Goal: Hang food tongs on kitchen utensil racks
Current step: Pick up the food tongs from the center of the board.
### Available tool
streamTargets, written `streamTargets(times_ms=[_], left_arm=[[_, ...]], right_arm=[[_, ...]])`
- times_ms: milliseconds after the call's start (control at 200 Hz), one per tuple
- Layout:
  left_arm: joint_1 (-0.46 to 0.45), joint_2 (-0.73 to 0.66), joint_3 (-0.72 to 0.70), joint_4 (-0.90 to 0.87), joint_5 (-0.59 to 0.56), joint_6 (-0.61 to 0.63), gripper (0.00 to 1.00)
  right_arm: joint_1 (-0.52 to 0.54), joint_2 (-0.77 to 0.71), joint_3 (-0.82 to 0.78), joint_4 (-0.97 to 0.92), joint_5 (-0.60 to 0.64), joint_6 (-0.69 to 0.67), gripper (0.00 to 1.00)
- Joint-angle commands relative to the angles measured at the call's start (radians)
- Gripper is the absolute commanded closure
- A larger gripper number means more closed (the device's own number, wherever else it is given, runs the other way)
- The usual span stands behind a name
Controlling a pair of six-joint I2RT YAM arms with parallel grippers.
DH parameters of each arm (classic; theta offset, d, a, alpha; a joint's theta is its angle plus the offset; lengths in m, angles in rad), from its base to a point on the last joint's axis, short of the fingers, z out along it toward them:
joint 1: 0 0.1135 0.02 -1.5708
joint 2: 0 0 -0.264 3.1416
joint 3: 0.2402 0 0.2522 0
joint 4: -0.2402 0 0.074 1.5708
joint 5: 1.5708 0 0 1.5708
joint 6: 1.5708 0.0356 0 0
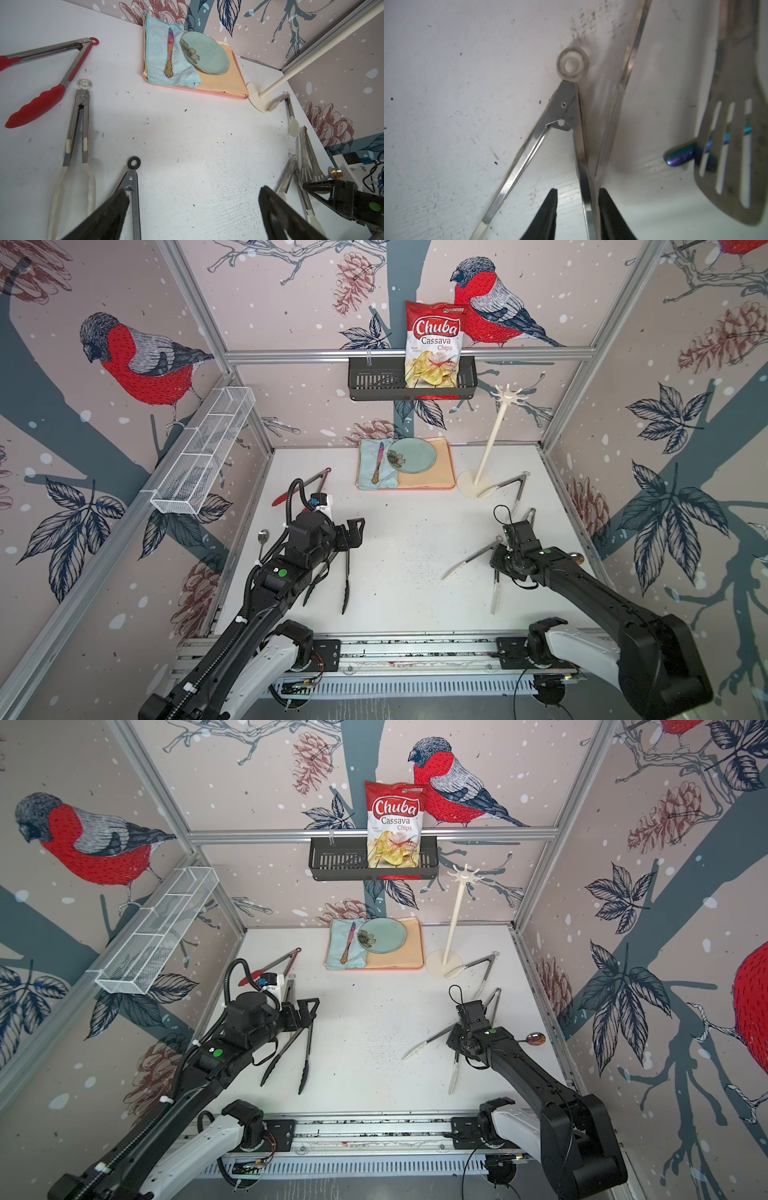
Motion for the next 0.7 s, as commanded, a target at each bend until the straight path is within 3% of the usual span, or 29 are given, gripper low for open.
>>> streamTargets(times_ms=[0, 305, 430, 695], left_arm=[[0.000, -0.002, -0.003, 0.004, -0.004, -0.009, 0.04], [0.001, -0.028, -0.020, -0.012, -0.019, 0.000, 0.04], [-0.001, -0.035, -0.033, -0.008, -0.015, 0.004, 0.04], [0.000, -0.025, -0.032, 0.001, -0.011, 0.012, 0.03]], right_arm=[[0.003, 0.019, -0.016, 0.044, 0.020, 0.007, 0.68], [0.007, 0.032, -0.051, 0.098, 0.011, -0.012, 0.69], [0.014, 0.036, -0.052, 0.101, 0.030, -0.008, 0.81], [0.042, 0.030, -0.065, 0.138, 0.050, -0.017, 0.92]])
